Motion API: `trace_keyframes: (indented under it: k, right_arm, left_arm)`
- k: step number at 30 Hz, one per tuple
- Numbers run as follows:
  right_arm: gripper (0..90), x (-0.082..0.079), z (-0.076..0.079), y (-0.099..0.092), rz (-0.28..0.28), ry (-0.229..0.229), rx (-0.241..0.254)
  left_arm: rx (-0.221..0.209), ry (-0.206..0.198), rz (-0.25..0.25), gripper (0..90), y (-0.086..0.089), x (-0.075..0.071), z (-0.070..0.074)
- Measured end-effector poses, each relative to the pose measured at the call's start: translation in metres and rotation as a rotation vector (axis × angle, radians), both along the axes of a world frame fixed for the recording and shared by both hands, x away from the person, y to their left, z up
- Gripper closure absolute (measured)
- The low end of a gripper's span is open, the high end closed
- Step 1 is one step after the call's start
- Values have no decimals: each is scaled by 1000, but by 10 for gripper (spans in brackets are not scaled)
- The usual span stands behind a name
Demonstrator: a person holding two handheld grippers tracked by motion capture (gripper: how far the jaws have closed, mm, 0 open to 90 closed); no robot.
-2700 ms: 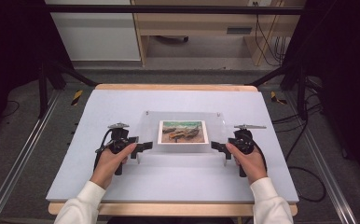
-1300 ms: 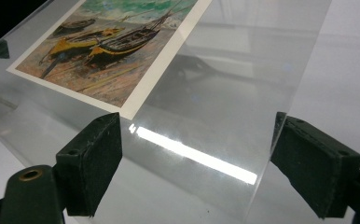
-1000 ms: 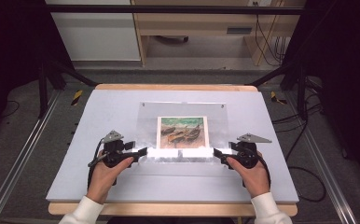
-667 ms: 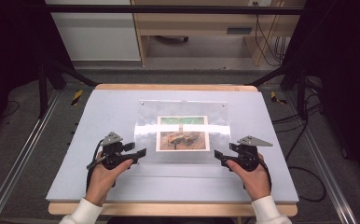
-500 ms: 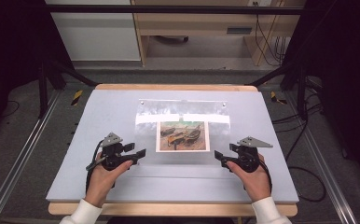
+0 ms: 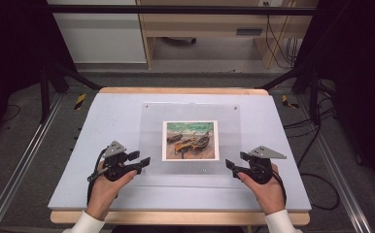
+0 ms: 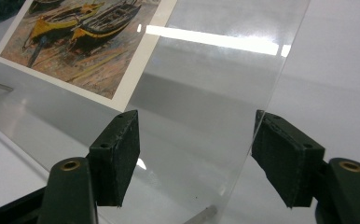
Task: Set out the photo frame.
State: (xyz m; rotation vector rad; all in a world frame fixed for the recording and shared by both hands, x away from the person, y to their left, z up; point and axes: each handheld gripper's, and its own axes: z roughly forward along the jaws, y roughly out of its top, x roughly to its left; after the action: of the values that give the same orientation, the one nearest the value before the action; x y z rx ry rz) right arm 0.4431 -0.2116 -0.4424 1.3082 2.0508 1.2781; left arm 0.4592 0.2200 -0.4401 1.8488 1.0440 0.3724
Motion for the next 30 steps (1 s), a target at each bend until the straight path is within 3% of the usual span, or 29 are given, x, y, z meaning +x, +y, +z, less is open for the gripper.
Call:
trace_keyframes:
  k: [10,30]
  right_arm:
    - [373,-11,1,0,2,-23,-39]
    - [477,-29,0,-3,5,-54,-71]
  left_arm:
    - [27,-24,4,480,0,-10,1]
    - [54,-47,-5,563,3,-24,2]
